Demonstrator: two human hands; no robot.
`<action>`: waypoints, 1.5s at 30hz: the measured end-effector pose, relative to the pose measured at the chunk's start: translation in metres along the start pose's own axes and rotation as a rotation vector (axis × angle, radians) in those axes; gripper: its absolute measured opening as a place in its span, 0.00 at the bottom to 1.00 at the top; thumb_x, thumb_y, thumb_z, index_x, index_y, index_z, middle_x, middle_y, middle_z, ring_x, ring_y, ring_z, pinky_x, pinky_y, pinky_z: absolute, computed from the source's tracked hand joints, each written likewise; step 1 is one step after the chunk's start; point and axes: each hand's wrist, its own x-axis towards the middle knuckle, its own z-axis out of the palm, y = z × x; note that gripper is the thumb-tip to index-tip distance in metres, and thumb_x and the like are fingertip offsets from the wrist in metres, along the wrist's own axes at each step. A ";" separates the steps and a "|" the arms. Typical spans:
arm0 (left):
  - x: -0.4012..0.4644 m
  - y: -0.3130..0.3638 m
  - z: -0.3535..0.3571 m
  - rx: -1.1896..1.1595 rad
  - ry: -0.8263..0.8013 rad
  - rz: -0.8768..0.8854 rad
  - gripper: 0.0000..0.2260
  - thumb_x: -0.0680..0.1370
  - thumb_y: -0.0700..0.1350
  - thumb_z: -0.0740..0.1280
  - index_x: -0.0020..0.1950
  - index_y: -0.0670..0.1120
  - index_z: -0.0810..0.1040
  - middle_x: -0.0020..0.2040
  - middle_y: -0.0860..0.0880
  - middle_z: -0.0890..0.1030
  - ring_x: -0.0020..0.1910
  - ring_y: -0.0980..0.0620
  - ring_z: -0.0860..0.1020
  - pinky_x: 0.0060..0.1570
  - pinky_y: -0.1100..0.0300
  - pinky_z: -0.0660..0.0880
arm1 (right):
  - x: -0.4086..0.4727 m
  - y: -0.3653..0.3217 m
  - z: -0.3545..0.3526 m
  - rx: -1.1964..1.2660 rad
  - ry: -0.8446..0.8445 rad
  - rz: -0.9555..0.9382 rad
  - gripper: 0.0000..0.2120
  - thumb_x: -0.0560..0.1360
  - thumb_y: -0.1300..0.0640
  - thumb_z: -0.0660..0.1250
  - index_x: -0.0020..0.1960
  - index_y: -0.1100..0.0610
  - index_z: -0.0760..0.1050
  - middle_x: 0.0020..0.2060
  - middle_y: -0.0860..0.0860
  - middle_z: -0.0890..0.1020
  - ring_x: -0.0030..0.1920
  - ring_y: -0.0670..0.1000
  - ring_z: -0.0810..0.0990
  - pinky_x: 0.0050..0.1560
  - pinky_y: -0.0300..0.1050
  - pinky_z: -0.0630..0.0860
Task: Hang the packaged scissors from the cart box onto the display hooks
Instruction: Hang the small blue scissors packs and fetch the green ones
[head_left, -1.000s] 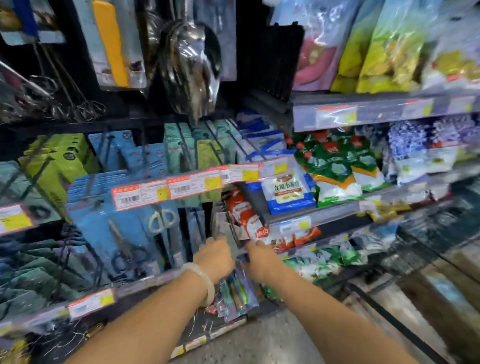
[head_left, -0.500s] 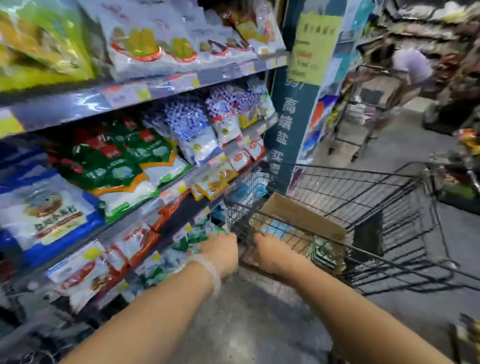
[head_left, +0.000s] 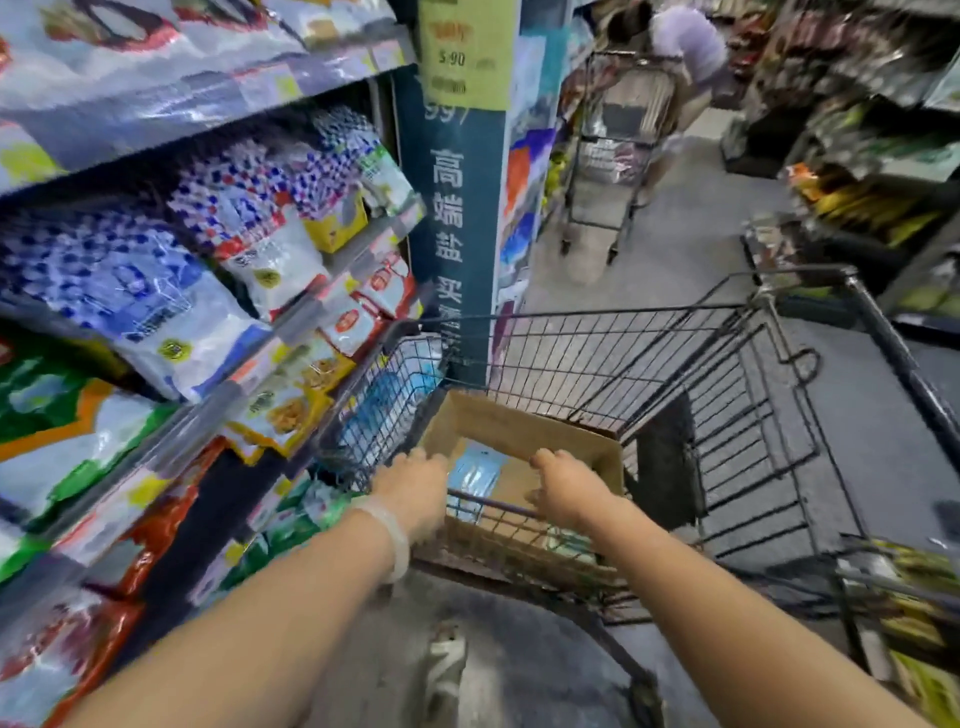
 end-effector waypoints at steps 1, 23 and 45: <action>0.021 -0.002 -0.002 0.013 -0.007 0.003 0.18 0.78 0.43 0.61 0.68 0.43 0.65 0.66 0.42 0.68 0.65 0.39 0.68 0.61 0.44 0.69 | 0.019 0.004 -0.001 0.015 -0.003 0.021 0.22 0.77 0.53 0.62 0.68 0.60 0.63 0.64 0.61 0.69 0.63 0.62 0.71 0.61 0.49 0.69; 0.320 -0.036 0.126 -0.369 -0.493 -0.066 0.16 0.80 0.45 0.60 0.66 0.43 0.70 0.66 0.42 0.72 0.65 0.45 0.71 0.59 0.59 0.64 | 0.321 0.022 0.210 0.983 -0.343 0.770 0.20 0.70 0.54 0.73 0.59 0.58 0.74 0.62 0.57 0.78 0.61 0.57 0.77 0.62 0.48 0.73; 0.348 -0.028 0.133 -1.015 -0.453 -0.360 0.16 0.70 0.43 0.73 0.56 0.45 0.74 0.53 0.48 0.81 0.51 0.49 0.80 0.55 0.51 0.77 | 0.308 0.055 0.180 1.850 -0.427 0.616 0.05 0.75 0.66 0.64 0.43 0.57 0.73 0.35 0.51 0.84 0.34 0.48 0.82 0.37 0.41 0.81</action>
